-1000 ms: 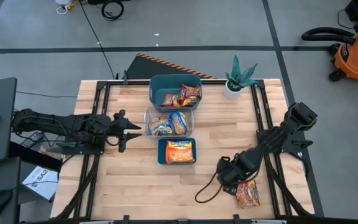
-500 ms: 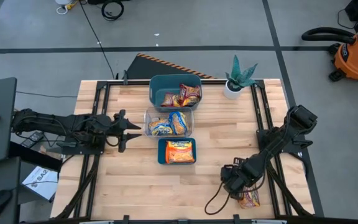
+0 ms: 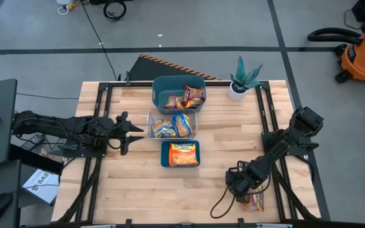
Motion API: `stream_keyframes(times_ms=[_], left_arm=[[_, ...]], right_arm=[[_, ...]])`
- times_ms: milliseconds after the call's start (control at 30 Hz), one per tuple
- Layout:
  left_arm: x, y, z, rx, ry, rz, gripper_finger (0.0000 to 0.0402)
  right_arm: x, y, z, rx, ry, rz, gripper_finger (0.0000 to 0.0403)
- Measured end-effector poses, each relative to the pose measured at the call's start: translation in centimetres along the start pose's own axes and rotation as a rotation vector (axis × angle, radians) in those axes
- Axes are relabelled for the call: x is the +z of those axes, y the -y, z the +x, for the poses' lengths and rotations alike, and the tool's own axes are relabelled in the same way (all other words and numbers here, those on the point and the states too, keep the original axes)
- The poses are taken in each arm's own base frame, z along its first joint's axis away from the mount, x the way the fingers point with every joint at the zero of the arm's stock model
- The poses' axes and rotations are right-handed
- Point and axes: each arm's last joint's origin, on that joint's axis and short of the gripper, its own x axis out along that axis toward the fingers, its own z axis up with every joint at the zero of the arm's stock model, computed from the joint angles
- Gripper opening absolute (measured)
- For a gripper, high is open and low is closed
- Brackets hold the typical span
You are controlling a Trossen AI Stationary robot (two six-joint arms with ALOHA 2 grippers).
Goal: Sort Maruchan noodles
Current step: Put the red noodle pack into the top blue bin
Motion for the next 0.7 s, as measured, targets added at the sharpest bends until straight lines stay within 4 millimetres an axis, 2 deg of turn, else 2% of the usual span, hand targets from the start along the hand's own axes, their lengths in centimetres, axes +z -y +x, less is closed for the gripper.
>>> stream_keyframes(times_ms=[100,267,467,700], left_arm=[[0.0,0.0,0.0,0.0,0.0,0.001,0.0146],[0.0,0.0,0.0,0.0,0.001,0.002,0.0146],[0.0,0.0,0.0,0.0,0.001,0.002,0.0146],[0.2,0.0,0.0,0.016,0.02,-0.001,0.0146]], right_arm=[[0.1,0.1,-0.2,0.021,-0.051,0.01,0.0011],[1.7,0.1,-2.4,-0.013,-0.017,0.072,0.0006],[4.6,-0.1,-7.3,-0.138,0.149,0.018,0.0004],[8.0,0.8,-13.8,-0.393,0.358,-0.095,0.0002]])
